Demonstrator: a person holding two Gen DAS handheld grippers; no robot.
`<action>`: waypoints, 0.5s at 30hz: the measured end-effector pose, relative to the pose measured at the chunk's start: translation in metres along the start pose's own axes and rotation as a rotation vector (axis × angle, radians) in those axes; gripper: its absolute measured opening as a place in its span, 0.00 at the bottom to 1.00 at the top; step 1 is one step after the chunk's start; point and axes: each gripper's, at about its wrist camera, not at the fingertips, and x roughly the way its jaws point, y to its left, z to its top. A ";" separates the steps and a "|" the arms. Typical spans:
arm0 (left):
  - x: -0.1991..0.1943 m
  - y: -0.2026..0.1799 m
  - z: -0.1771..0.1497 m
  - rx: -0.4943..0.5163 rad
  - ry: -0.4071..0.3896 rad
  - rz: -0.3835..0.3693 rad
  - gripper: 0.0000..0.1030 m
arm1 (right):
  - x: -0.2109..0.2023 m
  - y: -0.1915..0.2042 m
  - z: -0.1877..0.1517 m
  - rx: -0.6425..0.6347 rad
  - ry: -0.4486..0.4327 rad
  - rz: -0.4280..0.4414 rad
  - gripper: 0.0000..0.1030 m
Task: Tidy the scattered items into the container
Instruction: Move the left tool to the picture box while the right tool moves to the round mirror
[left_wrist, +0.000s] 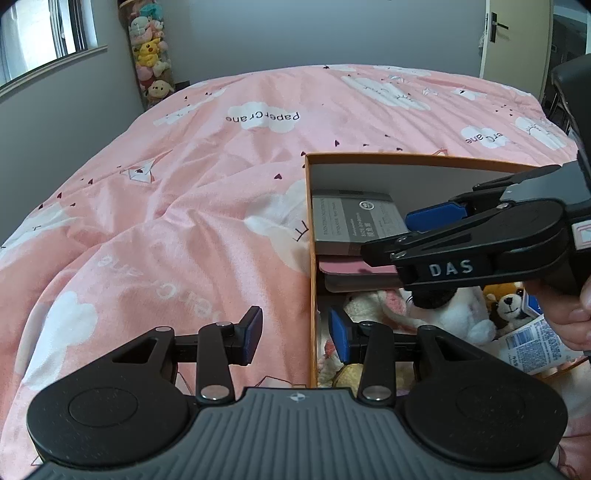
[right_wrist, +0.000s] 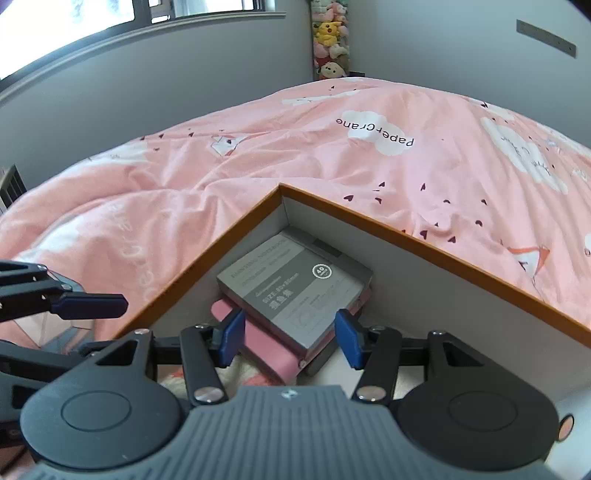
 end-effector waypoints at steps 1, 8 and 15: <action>-0.004 0.000 0.000 -0.003 -0.007 -0.007 0.45 | -0.006 0.001 0.000 0.005 -0.009 -0.003 0.56; -0.040 -0.002 -0.001 0.003 -0.075 -0.089 0.45 | -0.068 0.008 -0.014 0.032 -0.058 0.006 0.59; -0.077 -0.020 -0.019 0.043 -0.065 -0.186 0.45 | -0.127 0.009 -0.049 0.108 -0.032 0.018 0.62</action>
